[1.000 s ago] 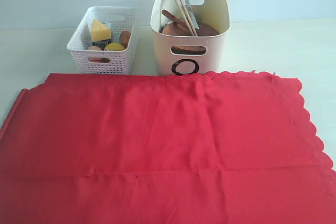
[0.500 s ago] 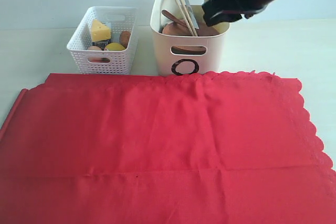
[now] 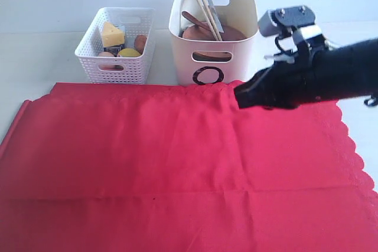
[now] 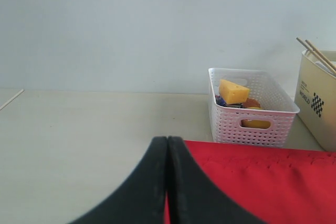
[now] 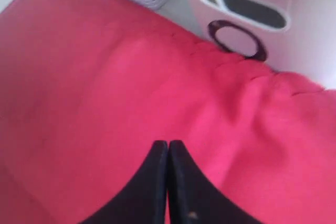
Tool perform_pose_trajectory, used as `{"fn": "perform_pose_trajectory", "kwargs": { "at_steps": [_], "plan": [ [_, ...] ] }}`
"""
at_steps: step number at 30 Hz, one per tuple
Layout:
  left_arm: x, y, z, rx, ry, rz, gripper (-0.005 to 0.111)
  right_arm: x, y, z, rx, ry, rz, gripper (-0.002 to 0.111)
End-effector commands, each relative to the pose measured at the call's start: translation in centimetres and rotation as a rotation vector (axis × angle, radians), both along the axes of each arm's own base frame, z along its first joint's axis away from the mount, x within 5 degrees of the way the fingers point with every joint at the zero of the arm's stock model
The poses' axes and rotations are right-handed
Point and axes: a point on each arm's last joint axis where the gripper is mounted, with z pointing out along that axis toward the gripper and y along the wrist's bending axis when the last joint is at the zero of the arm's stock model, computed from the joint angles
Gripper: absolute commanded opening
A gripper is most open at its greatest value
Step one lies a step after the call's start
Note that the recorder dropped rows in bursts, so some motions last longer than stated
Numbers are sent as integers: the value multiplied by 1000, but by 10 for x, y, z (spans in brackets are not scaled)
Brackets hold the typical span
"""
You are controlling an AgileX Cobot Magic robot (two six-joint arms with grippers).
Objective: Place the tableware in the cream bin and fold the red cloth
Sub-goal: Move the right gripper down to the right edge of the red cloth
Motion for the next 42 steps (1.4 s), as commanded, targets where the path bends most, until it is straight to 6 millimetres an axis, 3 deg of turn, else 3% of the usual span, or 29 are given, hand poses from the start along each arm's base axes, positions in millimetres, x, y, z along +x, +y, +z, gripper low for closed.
{"fn": "perform_pose_trajectory", "kwargs": {
  "at_steps": [1,11,17,22,26,31,37,40,42],
  "plan": [
    [0,0,1,-3,-10,2,1,-28,4,-20,48,-83,163,0],
    [0,0,3,-24,-34,-1,1,-38,5,-28,51,-72,208,0],
    [-3,-1,29,-600,-301,-65,1,-39,6,-27,76,-59,206,0],
    [-9,0,44,-567,-469,-104,1,-34,2,-46,14,7,166,0],
    [-8,-1,46,-393,-418,-68,1,-22,4,-69,-3,82,160,0],
    [9,-2,31,-333,-229,-31,1,-12,7,-94,16,179,146,0],
    [33,-3,4,-294,65,14,2,-13,11,-102,66,212,177,0],
    [45,-3,-7,-288,185,32,8,-13,12,-102,74,211,181,0],
    [59,-4,-16,-280,294,47,21,-14,12,-102,75,211,182,0]
  ]
}}
